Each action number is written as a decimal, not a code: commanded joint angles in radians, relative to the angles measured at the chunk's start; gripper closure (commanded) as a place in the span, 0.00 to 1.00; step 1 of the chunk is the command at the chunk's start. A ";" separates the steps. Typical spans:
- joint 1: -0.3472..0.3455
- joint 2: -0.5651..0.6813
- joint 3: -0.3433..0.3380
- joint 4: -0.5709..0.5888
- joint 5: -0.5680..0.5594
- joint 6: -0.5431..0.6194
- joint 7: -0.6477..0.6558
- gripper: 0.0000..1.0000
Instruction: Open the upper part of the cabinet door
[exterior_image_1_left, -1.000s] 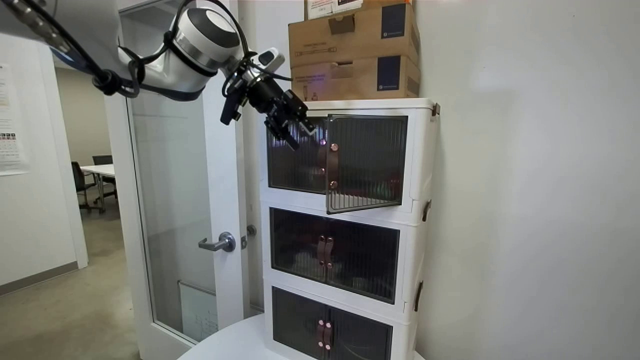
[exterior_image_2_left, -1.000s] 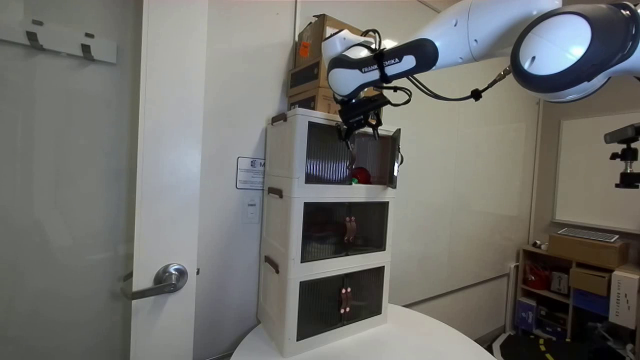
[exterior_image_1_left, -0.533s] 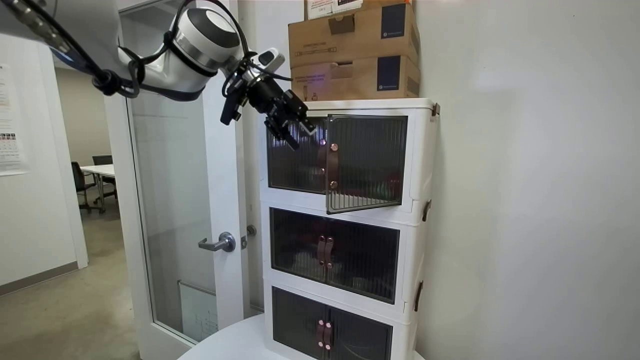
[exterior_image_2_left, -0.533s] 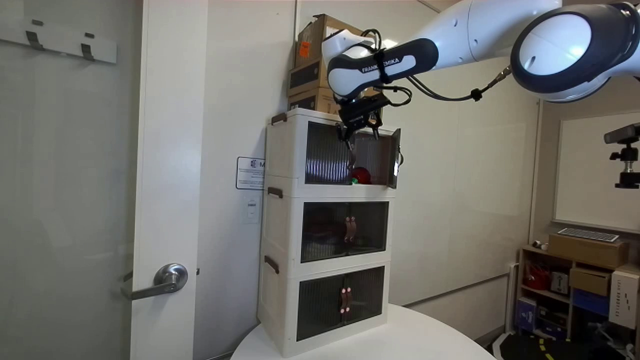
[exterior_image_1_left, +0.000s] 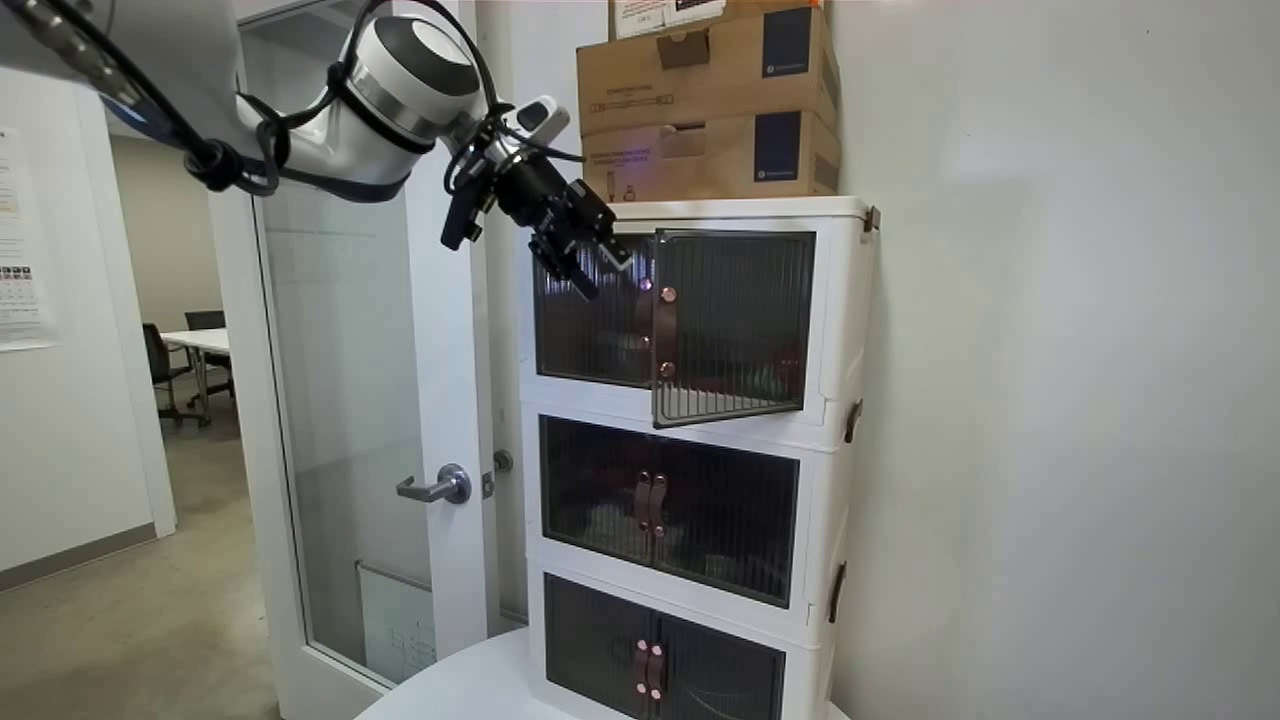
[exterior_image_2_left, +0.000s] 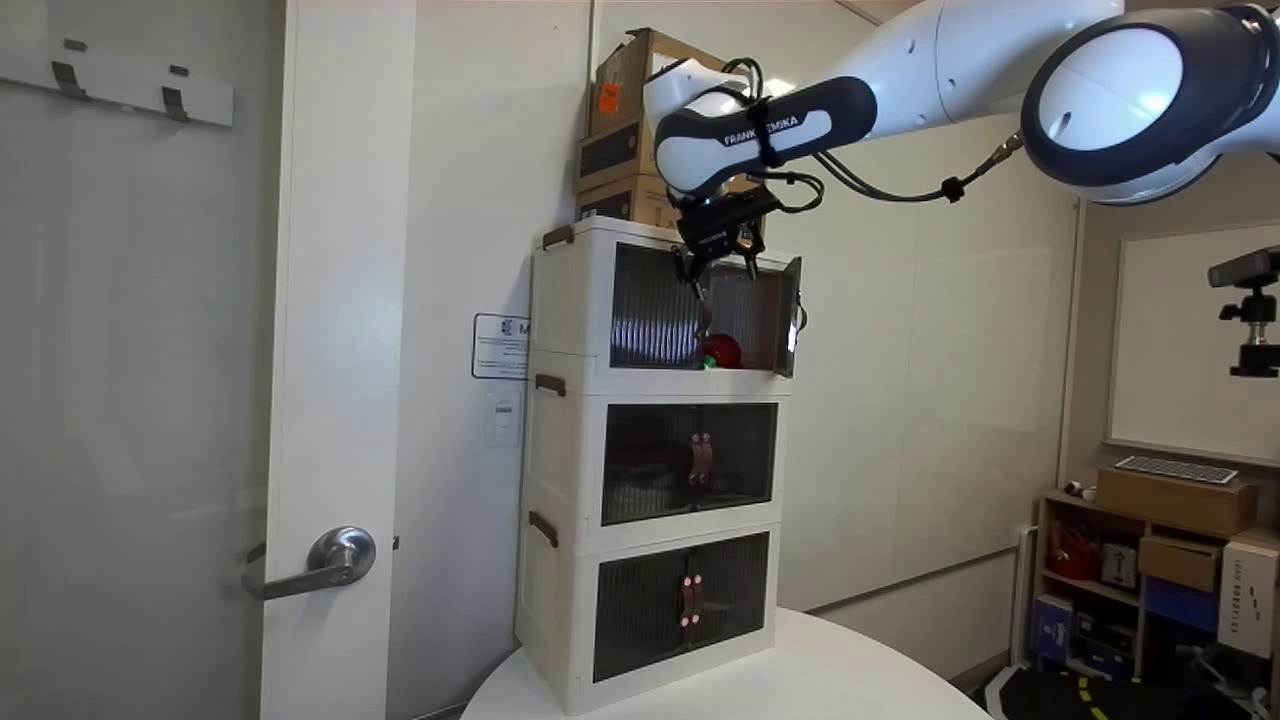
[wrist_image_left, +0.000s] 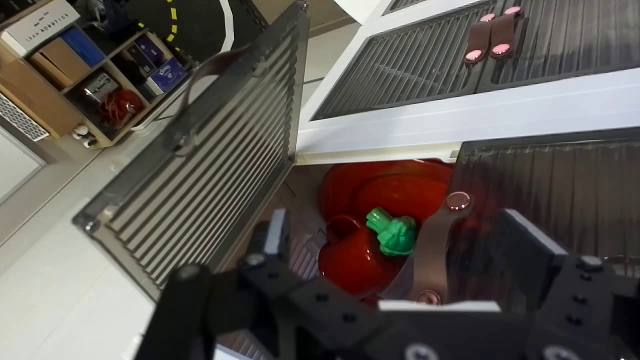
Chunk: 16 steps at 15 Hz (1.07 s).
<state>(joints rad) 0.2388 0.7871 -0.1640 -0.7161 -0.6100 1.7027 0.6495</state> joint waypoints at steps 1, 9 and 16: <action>0.000 0.000 0.000 0.000 0.000 0.000 0.000 0.00; -0.046 0.043 -0.060 0.056 -0.072 0.119 -0.028 0.00; -0.034 0.056 -0.050 0.034 -0.076 0.182 -0.163 0.00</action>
<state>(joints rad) 0.1913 0.8173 -0.2161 -0.7166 -0.6666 1.8789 0.5540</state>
